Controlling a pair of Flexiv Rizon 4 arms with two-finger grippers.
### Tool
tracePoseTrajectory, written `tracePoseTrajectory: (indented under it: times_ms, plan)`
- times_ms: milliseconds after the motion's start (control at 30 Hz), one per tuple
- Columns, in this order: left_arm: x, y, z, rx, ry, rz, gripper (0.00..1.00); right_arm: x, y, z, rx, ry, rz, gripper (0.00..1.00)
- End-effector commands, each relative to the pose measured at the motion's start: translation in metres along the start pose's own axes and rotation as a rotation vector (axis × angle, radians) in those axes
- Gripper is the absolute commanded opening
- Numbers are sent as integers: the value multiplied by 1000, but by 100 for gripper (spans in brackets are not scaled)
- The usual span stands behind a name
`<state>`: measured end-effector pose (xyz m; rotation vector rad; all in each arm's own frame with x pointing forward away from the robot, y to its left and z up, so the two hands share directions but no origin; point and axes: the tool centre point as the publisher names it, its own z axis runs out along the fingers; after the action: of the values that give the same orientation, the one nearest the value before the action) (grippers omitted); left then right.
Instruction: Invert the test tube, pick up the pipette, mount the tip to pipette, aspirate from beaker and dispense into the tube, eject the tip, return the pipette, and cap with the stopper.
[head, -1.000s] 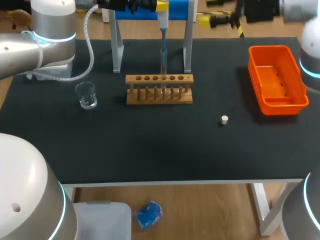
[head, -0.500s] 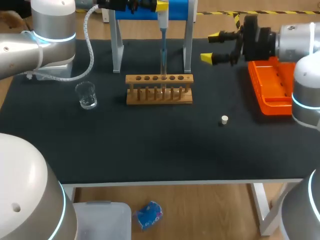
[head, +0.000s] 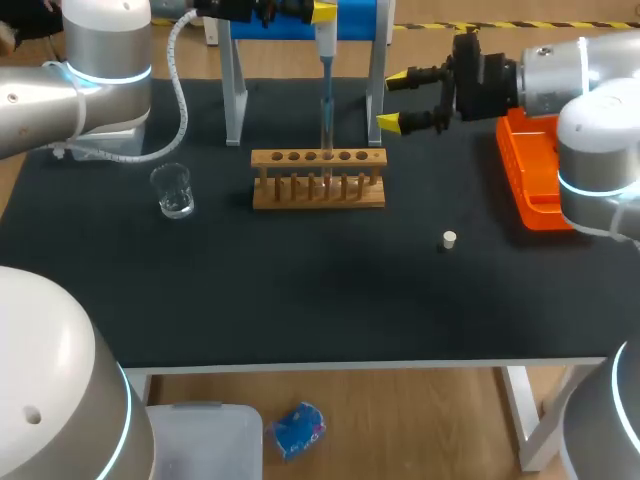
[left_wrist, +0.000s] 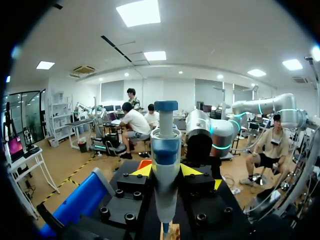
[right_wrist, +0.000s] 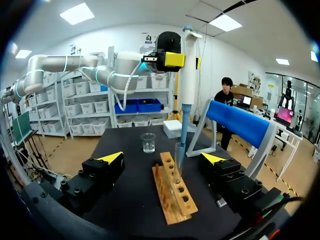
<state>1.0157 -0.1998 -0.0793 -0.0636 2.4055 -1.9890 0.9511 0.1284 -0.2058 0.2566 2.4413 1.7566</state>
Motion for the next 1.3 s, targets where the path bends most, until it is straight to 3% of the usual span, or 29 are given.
tracePoseTrajectory:
  times_ms: [33,733,1300]
  plan:
    - [1,-1,0,-1,-3,0,0,-3,3,1,10,8,1,100]
    - [1,-1,-1,-4,-9,6,0,-3,3,1,10,8,1,100]
    - [5,-15,-6,-8,-31,43,0,-3,3,1,10,8,1,100]
